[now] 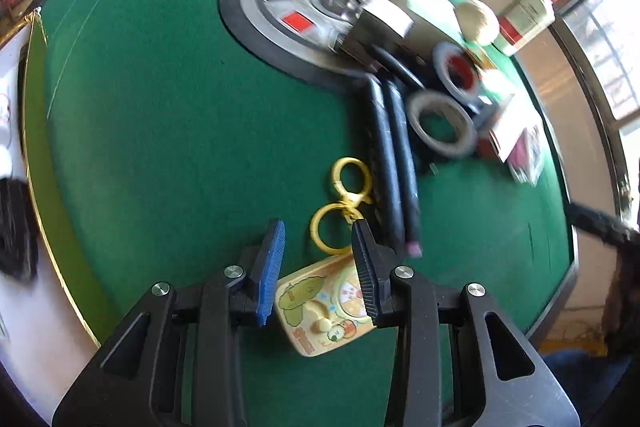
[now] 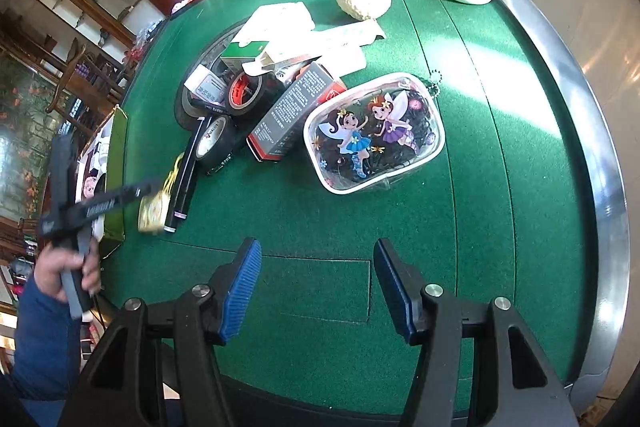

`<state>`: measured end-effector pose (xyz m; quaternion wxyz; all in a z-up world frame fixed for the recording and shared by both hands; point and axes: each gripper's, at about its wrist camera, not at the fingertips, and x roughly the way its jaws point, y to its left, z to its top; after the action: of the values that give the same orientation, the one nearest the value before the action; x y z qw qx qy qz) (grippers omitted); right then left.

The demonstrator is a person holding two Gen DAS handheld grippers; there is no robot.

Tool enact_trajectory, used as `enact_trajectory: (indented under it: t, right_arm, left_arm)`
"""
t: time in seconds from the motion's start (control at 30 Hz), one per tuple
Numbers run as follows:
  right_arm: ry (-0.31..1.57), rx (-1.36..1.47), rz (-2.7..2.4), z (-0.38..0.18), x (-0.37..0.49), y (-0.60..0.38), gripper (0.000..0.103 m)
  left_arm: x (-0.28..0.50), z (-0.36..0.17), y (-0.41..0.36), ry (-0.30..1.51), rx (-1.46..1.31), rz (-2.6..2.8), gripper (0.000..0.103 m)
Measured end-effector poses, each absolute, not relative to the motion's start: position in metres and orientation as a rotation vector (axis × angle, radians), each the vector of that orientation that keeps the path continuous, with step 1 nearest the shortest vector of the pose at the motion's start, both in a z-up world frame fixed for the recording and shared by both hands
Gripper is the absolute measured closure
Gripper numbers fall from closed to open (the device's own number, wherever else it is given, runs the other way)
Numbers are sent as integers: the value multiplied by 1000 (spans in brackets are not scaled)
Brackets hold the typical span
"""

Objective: Organize objects
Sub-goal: 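Grasp the yellow cartoon card toy with the left tool while the right tool moves toward the clear fairy pouch, then grasp the clear fairy-print pouch with the right tool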

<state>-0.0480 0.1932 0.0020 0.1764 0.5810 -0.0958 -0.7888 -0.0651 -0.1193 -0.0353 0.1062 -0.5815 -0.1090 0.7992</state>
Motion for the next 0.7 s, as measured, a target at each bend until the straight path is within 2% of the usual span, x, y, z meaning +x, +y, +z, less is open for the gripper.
enact_trajectory:
  t: [0.07,0.1,0.2,0.3,0.43,0.53,0.7]
  right_arm:
    - [-278,1644,-2231,1,-48,194,44]
    - [-283,1642,-2233,1,-48,195,44]
    - [-301,1637,-2233,0,-48,198,44]
    - [-318,1643,-2239,-3,-48,202,44]
    - [-351,1653,-2235,-8,-48,206,44]
    - [-364,1648,-2233,-8,-48,207,44]
    - [-367,1636,-2234,-7,-49,207,44]
  left_arm:
    - [-48,-31,-110,-271,-1708,2296,67]
    - [-39,-30,-102,-225,-1715,2260,62]
    - [-11,-28,-79,-89,-1703,2171,62]
    - [1,-22,-73,-39,-1646,2194,62]
    - [-12,-24,-79,-179,-1700,2269,62]
    - [-16,-26,-77,-293,-1762,2322,55]
    - [-24,-30,-61,-172,-1867,2381,51]
